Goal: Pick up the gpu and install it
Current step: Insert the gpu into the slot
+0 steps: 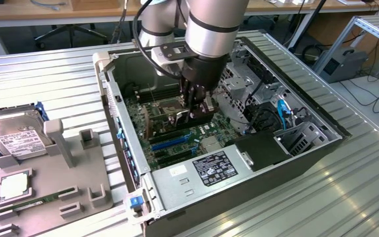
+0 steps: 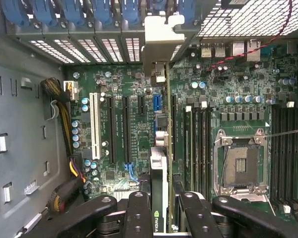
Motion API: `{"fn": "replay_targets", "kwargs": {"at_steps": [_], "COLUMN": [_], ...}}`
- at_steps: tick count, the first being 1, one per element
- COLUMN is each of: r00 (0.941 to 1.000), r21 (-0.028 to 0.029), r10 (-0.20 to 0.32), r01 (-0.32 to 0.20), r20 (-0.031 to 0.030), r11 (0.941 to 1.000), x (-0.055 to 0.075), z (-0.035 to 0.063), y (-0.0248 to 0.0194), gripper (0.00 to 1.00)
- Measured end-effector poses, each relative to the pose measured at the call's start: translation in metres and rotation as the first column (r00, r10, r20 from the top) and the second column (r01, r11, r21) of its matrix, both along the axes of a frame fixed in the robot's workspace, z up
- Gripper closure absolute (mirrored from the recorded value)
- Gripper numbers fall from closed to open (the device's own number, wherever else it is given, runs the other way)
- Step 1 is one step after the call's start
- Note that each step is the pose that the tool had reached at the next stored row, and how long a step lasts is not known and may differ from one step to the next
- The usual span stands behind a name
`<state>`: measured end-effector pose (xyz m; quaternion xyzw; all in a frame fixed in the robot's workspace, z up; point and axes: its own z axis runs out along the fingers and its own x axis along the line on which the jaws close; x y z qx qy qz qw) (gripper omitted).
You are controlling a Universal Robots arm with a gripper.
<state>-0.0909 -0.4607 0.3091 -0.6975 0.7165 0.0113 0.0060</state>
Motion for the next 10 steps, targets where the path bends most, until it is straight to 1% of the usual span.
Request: {"fn": "replay_targets", "kwargs": {"at_steps": [2,8,10], "r00": [1.0,1.0,1.0], "r21": [0.0001,0.0,-0.0003], "r10": [0.0,0.004,0.005], "r01": [0.0,-0.004,-0.005], "r20": [0.0001,0.0,-0.0001], "r11": [1.0,1.0,1.0], "x": [-0.002,-0.003,-0.003], "z": [-0.0008,-0.0104,-0.0109], "y": [0.0,0.0,0.0], "gripper": [0.73,0.73,0.73]}}
